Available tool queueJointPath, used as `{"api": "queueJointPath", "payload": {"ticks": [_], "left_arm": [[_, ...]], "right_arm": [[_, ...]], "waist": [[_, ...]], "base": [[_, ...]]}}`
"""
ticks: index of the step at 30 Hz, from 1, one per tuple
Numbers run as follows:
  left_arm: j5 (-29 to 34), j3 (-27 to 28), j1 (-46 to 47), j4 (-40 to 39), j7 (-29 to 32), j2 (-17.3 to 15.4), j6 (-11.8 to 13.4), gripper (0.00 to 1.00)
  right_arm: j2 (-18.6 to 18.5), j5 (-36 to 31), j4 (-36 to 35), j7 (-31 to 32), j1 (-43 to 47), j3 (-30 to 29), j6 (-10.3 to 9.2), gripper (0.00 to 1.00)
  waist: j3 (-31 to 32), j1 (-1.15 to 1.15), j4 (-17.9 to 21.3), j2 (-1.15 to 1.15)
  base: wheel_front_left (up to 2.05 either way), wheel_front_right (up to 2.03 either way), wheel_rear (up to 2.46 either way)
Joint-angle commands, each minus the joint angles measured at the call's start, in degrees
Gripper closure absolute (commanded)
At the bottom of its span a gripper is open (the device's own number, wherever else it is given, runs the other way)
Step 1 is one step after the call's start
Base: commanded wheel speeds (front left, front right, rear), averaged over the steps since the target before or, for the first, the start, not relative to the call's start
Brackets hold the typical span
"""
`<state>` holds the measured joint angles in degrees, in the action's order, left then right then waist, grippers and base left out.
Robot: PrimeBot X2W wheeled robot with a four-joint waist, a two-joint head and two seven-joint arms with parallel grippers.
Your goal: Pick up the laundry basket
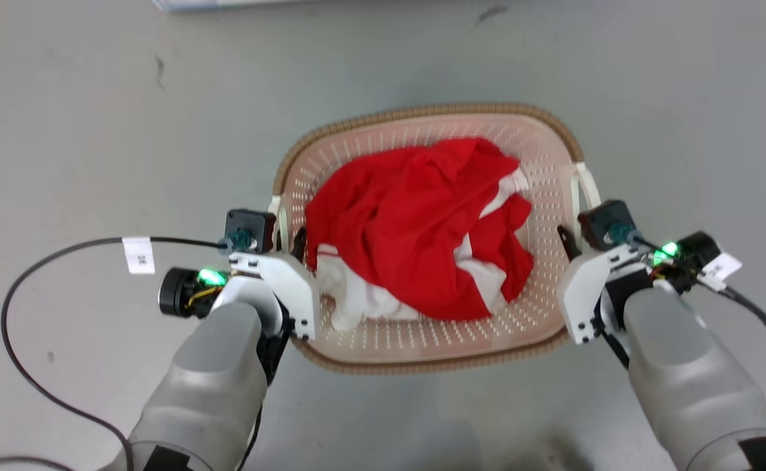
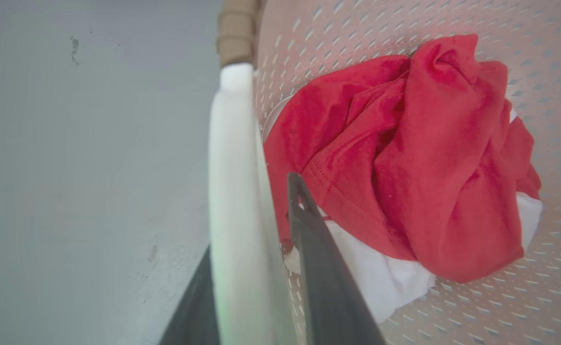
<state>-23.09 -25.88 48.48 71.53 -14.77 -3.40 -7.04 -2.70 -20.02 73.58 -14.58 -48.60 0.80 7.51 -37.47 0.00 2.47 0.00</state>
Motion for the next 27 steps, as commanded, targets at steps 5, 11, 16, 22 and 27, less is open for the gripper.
{"api": "queueJointPath", "payload": {"ticks": [5,11,16,22,27], "left_arm": [[-2.3,-2.6,-4.3,0.9,2.4,0.1,-0.8,1.0],[-5.5,-4.8,-8.7,1.3,5.8,-0.4,-0.8,1.0],[-8.5,-6.6,-12.4,1.1,9.8,-0.8,-0.8,1.0],[-12.0,-9.1,-16.1,0.0,14.5,-1.6,-0.8,1.0],[-14.5,-10.8,-18.5,-0.6,16.7,-2.5,-0.8,1.0]], "right_arm": [[-0.3,4.8,0.0,1.2,4.0,6.0,-0.04,1.0],[-0.3,13.2,0.1,5.3,8.4,15.6,-0.03,1.0],[-0.3,20.5,-0.1,8.9,11.4,23.5,-0.03,1.0],[-0.2,28.4,-1.5,12.8,14.5,31.2,-0.02,1.0],[-0.2,33.8,-2.1,15.5,16.7,36.4,0.0,1.0]], "waist": [[9.9,0.0,-0.5,0.0],[17.6,0.0,-0.6,0.0],[23.5,0.0,-0.7,0.0],[29.7,0.0,-0.5,0.0],[34.1,0.0,0.1,0.0]], "base": [[0.0,0.0,0.0],[0.0,0.0,0.0],[0.0,0.0,0.0],[0.0,0.0,0.0],[0.0,0.0,0.0]]}}
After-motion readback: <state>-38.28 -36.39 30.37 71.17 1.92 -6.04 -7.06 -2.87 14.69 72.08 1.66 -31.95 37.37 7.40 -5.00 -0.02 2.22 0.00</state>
